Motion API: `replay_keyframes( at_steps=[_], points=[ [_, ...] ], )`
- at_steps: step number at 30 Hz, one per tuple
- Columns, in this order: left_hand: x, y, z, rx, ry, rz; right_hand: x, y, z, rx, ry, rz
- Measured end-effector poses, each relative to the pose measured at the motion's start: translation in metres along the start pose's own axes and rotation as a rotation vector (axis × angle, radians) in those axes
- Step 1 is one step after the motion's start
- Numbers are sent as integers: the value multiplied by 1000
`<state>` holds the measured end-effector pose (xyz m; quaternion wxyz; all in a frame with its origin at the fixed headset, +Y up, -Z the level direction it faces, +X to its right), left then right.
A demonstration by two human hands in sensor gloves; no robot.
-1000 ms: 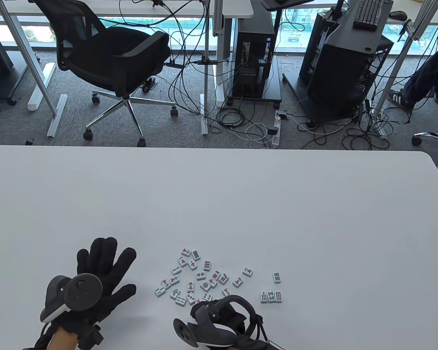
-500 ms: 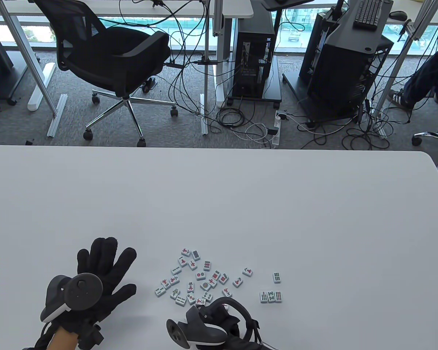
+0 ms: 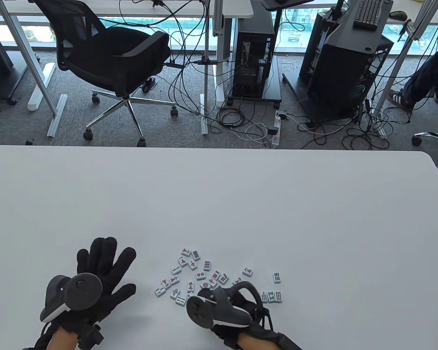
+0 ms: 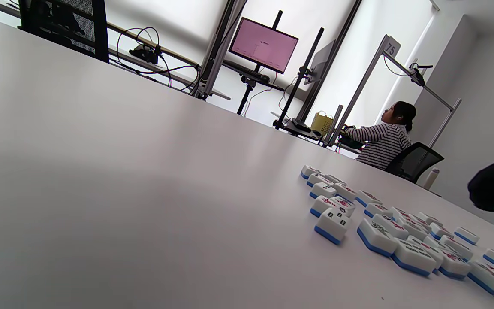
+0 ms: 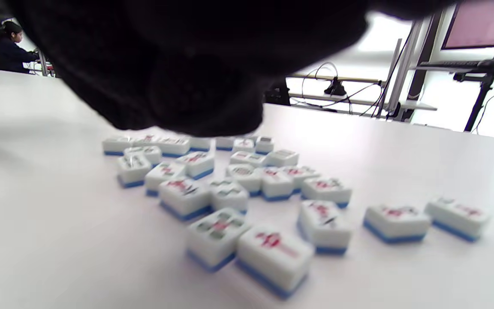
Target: Mahjong suit sorting
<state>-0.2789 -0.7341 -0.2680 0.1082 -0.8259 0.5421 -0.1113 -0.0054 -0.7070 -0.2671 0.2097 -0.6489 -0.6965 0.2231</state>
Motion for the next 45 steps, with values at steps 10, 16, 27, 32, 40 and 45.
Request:
replay_keyframes(
  at_steps=[10,16,27,32,40,45],
  points=[
    [0,1,0,-9,0,0,-7,118,10,-104,-146,-226],
    [-1,2,0,-19,1,1,-48,135,2,-120,-269,-237],
    [0,2,0,-19,10,3,-71,136,-5,-137,-287,-272],
    [0,2,0,-20,10,3,-72,136,-4,-154,-290,-286],
    [0,2,0,-17,7,-2,-48,116,1,-147,-225,-260],
    [0,3,0,-24,15,-4,-27,61,16,-44,-60,-164]
  ],
)
Point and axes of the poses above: the tracker on the back of each hand, its own y axis roughly to the little-finger side, its own z axis roughly from the wrist to the fingertips, x = y × z, the point moved 4 cm from there along z, roughly from the wrist to the fingertips, and after that the axes turned 1 degree about -y, right-handed, at the moved point
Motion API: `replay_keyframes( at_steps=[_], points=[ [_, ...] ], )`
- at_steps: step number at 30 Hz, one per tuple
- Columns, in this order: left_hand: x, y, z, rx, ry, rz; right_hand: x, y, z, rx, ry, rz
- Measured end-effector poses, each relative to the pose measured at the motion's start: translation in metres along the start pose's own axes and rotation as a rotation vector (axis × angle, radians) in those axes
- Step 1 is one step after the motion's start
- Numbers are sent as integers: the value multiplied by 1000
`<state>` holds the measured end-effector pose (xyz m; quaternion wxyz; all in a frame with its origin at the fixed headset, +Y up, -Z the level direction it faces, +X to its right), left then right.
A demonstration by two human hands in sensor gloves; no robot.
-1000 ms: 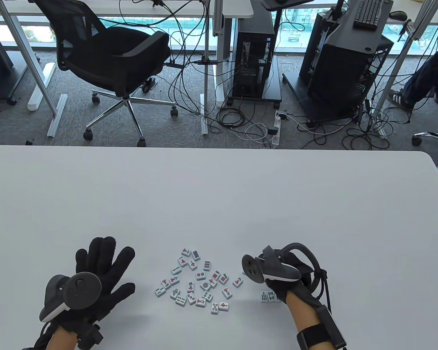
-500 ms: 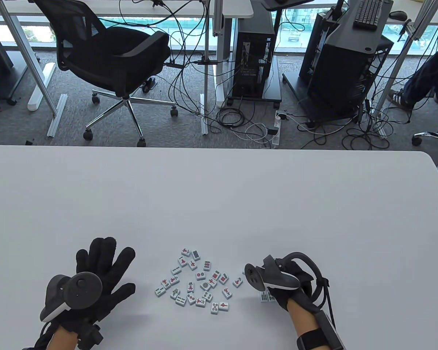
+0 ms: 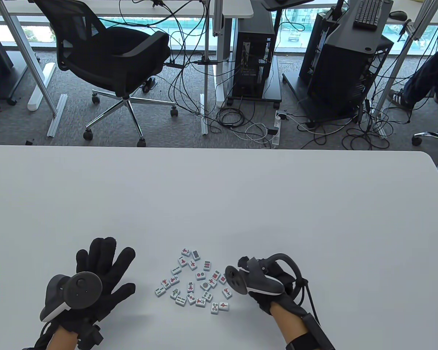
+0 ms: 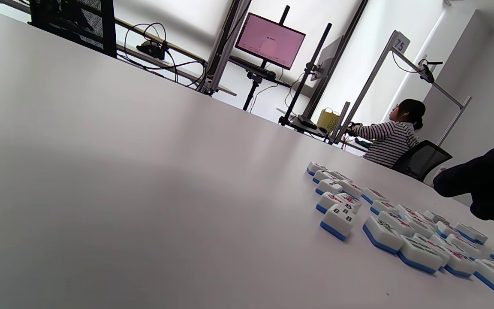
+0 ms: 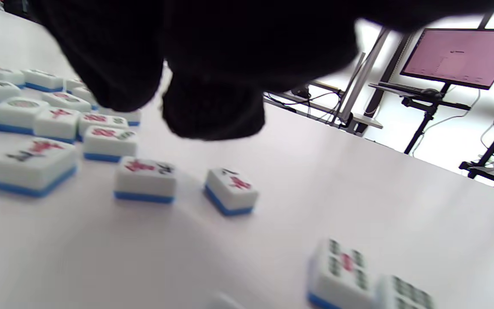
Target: Mahjong suit sorting
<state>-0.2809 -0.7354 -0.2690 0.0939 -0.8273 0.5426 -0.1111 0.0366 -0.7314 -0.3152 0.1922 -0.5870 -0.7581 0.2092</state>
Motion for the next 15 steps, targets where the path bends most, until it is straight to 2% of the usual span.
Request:
replay_keyframes(
  at_steps=[3,8,15],
  points=[
    [0,0,0,0,-2,-1,12,-42,7,80,95,8],
    [0,0,0,2,-1,-1,15,-102,20,180,121,-39],
    [-2,1,-1,3,-13,-12,9,-131,36,174,151,-186]
  ],
)
Point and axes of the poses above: the tracker on the back of each hand, its own y axis roughly to the little-finger side, its own z axis roughly from the wrist to the fingertips, x = y × z, the point moved 4 cm from there along z, roughly from the wrist to the fingertips, and after that the axes turned 1 degree about -y, right-handed, at the moved point
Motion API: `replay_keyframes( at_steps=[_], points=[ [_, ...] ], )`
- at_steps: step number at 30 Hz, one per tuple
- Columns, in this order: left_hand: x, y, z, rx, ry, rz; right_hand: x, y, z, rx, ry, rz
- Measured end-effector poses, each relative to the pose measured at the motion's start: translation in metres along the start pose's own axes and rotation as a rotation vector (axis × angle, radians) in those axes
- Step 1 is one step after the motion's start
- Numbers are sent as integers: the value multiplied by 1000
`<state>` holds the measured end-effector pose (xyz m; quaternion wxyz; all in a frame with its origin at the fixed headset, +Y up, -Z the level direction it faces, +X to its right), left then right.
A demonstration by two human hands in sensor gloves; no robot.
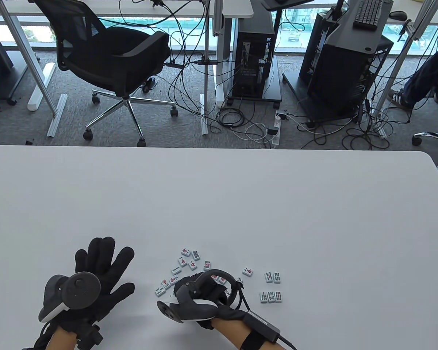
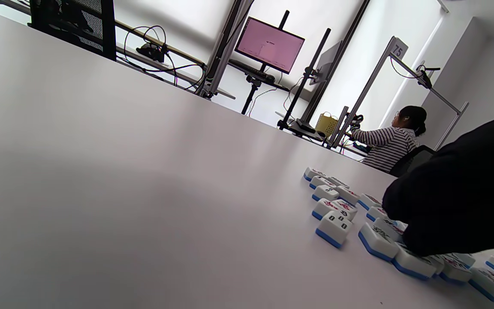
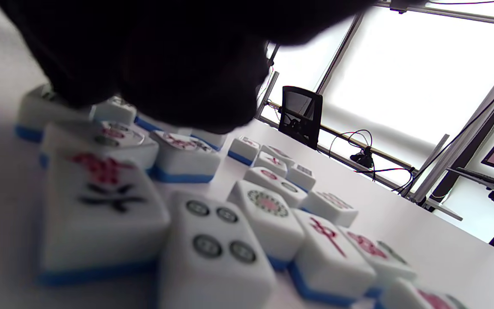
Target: Mahjong suit sorting
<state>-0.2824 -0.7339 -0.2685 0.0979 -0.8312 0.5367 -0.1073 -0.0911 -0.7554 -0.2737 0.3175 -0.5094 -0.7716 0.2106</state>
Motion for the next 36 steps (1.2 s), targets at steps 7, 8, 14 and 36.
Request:
replay_keyframes(
  at_steps=[7,8,14,36],
  points=[
    [0,0,0,1,0,-1,6,-8,-9,69,-38,48],
    [0,0,0,2,1,0,8,-7,-10,77,-29,65],
    [1,1,0,-1,1,-2,6,-11,-14,291,-209,120],
    [2,2,1,-6,8,3,9,-13,-19,322,-44,91]
  ],
)
Point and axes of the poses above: the tracker on the back of each hand, its own y axis roughly to the little-finger side, its own z axis roughly from the wrist to the fingertips, x = y × z, the point moved 4 cm from there along z, roughly from the wrist to the fingertips, and after that the axes turned 1 degree about -y, right-handed, at the moved point
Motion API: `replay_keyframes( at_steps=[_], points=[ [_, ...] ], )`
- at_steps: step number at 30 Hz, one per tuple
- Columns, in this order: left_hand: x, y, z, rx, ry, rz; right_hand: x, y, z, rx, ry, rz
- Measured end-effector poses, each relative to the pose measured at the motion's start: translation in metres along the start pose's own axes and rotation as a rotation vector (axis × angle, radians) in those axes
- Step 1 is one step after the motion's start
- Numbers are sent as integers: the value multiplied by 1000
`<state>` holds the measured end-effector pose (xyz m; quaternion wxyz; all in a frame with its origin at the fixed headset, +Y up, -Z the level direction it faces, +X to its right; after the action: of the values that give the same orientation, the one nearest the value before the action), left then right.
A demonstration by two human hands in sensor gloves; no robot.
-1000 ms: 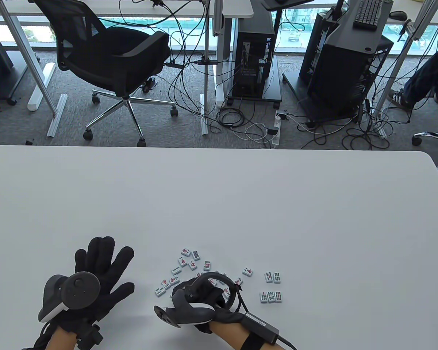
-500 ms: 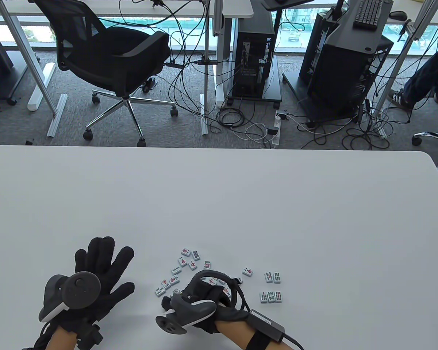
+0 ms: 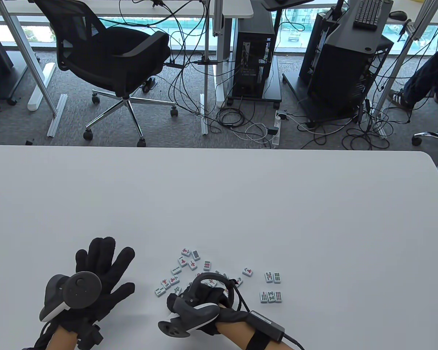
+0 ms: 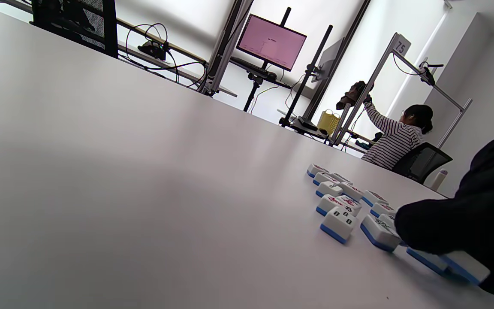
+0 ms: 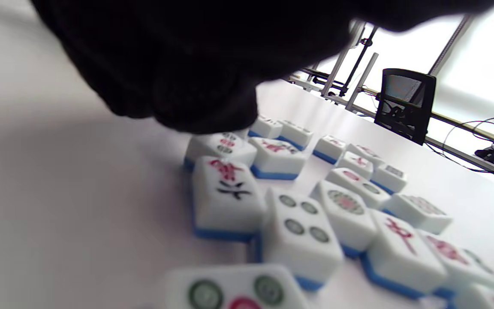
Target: Mahjong suit sorting
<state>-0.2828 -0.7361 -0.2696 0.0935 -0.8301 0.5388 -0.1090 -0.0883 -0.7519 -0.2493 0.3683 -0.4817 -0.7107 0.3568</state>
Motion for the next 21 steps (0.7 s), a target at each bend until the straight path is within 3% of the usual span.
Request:
replay_keyframes(
  at_steps=[4,9,13,21],
  points=[
    [0,0,0,-1,2,0,17,49,-15,-178,32,81],
    [0,0,0,1,4,0,15,117,-47,-398,-24,91],
    [1,0,0,1,7,0,-15,157,-77,-520,-162,83],
    [3,0,1,-6,18,1,-66,164,-110,-601,-329,140]
  ],
)
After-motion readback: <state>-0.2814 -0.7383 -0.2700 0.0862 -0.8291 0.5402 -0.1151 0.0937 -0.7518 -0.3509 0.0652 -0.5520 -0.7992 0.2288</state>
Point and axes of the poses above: the tracker on the back of each hand, its own y axis roughly to the little-finger side, its own z axis roughly from the wrist to the fingertips, x = y × z, the point moved 4 cm from there along z, roughly from the wrist to the fingertips, and after that the axes turned 1 degree about -y, right-handed, at the moved point
